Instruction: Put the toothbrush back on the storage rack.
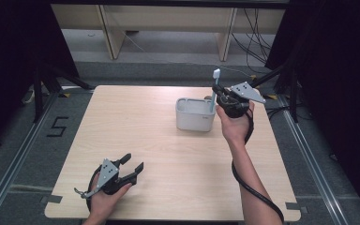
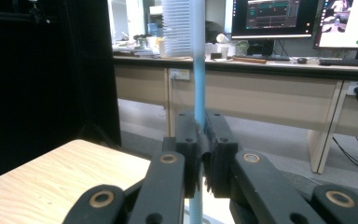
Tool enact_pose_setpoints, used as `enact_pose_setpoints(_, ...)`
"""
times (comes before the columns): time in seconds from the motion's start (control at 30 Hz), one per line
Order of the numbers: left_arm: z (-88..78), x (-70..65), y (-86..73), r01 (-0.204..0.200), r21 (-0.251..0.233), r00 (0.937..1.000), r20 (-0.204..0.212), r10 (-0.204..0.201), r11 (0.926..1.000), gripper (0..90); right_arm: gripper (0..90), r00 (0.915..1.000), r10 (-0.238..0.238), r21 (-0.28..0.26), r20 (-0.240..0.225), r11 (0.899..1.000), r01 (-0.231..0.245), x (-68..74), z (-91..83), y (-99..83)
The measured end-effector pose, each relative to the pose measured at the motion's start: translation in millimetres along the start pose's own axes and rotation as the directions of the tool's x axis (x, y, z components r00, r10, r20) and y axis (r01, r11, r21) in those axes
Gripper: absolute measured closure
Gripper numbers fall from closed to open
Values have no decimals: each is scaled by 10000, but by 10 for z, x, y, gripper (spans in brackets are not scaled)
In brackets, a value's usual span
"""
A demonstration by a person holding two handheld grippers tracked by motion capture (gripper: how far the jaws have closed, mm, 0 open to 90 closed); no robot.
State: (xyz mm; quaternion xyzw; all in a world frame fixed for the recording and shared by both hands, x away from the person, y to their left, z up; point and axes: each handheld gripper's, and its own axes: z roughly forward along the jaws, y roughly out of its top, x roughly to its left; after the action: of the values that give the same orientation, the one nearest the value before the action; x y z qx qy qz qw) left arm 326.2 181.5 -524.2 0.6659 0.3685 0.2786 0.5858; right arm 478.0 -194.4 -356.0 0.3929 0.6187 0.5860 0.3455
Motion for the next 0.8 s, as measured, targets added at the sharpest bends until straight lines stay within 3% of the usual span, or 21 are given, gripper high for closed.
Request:
enact_pose_setpoints(0.3,0,0,0,12,-17,10000,0,-12,10000,367,857,9993,58,-81,364,10000,-56,-80,76,-48)
enact_pose_setpoints(0.63,0,-1,0,-6,-5,10000,-2,6,10000,367,857,9987,201,-81,462,9998,-197,-132,140,-116)
enact_pose_setpoints(0.8,-4,-1,1,-4,25,10000,-26,4,10000,366,856,9981,196,126,580,9997,-204,-141,152,-146)
